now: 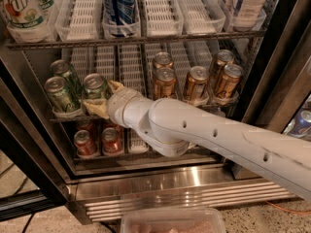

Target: Pick green can from middle shelf of fridge

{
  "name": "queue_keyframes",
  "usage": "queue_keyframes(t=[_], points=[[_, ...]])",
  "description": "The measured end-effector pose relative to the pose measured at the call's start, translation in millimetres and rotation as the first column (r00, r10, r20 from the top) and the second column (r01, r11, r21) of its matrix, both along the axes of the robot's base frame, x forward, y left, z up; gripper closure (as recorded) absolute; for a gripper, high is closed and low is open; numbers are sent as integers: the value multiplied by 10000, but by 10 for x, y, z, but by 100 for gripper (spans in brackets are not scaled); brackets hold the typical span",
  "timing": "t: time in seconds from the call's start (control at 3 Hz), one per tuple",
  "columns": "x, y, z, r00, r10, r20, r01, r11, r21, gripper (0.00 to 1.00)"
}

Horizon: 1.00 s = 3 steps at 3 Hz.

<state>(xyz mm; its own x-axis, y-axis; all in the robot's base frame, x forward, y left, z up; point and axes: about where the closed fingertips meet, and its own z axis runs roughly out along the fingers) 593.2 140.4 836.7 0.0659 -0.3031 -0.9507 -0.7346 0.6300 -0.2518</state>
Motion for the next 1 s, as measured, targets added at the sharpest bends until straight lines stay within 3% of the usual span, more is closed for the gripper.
queue_keyframes(t=[0.33,0.67,1.0], points=[[0,0,0,10000,0,0,0,10000,0,93],[0,0,0,10000,1,0,-1,10000,1,100],[0,31,47,9995,271,-141,-269,9995,141,100]])
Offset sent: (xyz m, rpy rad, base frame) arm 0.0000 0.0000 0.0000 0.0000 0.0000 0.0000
